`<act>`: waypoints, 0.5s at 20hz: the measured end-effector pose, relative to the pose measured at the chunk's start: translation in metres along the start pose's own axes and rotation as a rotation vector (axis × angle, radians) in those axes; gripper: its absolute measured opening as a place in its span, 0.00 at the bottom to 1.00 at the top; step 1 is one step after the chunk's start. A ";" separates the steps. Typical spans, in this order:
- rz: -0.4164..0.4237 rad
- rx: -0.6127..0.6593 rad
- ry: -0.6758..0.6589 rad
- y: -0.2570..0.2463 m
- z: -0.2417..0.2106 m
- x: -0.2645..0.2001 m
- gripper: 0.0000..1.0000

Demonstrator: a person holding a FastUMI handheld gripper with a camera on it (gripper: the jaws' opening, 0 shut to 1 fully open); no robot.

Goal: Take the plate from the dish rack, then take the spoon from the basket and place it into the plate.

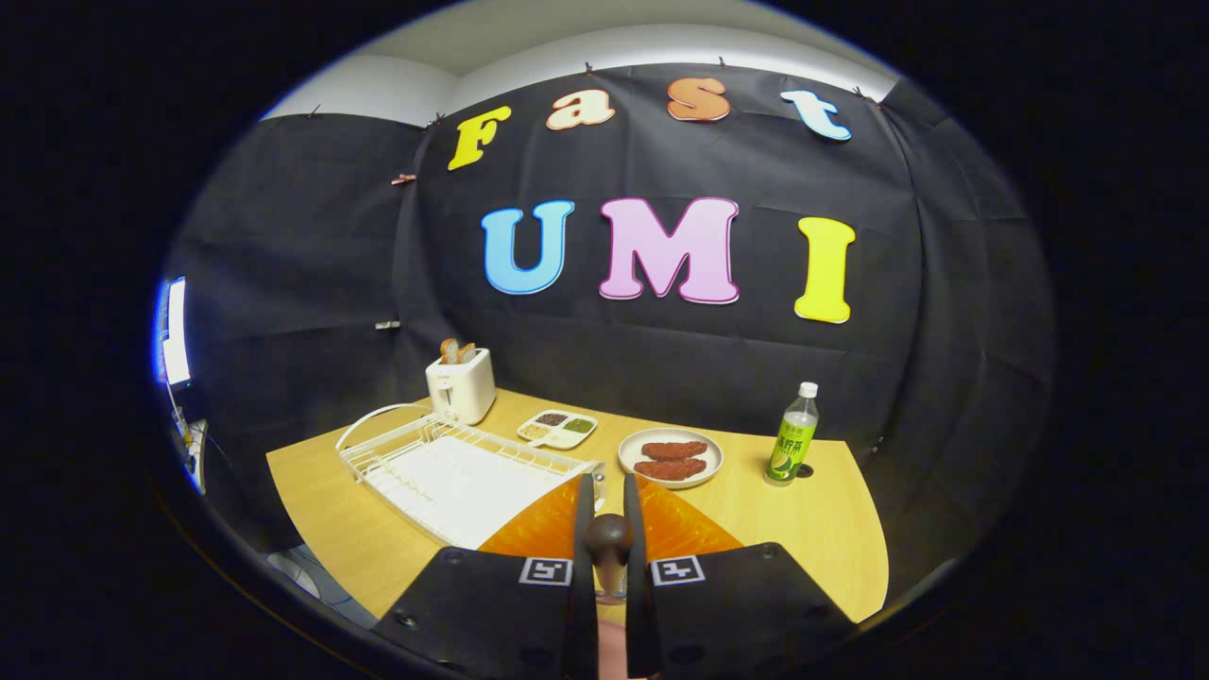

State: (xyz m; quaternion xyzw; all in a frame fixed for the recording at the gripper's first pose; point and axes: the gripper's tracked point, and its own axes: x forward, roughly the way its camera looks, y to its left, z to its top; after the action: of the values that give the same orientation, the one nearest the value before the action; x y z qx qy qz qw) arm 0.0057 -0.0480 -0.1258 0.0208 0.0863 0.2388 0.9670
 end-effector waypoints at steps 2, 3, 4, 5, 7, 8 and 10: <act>0.028 0.002 0.005 0.015 -0.015 -0.003 0.15; 0.038 0.006 0.011 0.022 -0.026 -0.004 0.15; 0.038 0.006 0.020 0.025 -0.037 -0.003 0.15; 0.037 0.009 0.037 0.027 -0.050 -0.002 0.15; 0.029 0.030 0.074 0.031 -0.075 0.002 0.15; 0.020 0.040 0.093 0.032 -0.086 0.003 0.16; 0.008 0.035 0.099 0.034 -0.098 0.003 0.16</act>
State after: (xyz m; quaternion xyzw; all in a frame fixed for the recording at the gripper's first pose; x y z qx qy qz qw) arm -0.0240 -0.0168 -0.2196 0.0265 0.1381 0.2420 0.9600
